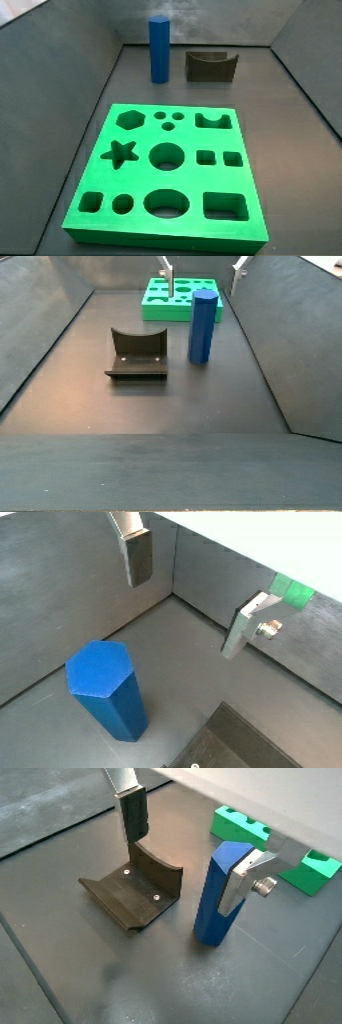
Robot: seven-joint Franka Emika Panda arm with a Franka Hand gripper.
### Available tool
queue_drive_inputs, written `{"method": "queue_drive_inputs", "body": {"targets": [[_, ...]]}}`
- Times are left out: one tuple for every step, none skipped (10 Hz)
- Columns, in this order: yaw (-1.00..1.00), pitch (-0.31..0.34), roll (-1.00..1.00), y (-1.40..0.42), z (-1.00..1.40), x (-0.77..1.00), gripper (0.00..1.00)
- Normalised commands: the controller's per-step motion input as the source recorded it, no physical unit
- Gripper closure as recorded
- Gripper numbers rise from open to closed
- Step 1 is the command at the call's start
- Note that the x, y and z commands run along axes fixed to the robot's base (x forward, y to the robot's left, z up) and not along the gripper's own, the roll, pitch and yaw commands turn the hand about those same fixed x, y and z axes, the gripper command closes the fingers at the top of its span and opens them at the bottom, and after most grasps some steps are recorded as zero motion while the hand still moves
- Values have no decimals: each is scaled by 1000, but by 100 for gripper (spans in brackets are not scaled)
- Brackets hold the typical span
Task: Pick up the hexagon object. Move up. Move to above the board. Insert the hexagon object.
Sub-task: Pick up the hexagon object.
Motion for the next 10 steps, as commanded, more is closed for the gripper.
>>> {"method": "queue_drive_inputs", "body": {"targets": [[6,-17,0,-163,-94,0,0],[60,-74,-13,-360,-391,-171,0],[351,-61,-27,-454,-371,0,0],[309,-27,-87,-360,-326,0,0],[283,-37,-106,-331,-317,0,0],[320,-36,-96,-320,-314,0,0],[454,-4,-69,-363,-354,0,0],[529,0,-73,-346,-380,126,0],[446,0,-27,-323,-471,37,0],[334,0,-74,-123,-429,0,0]]}}
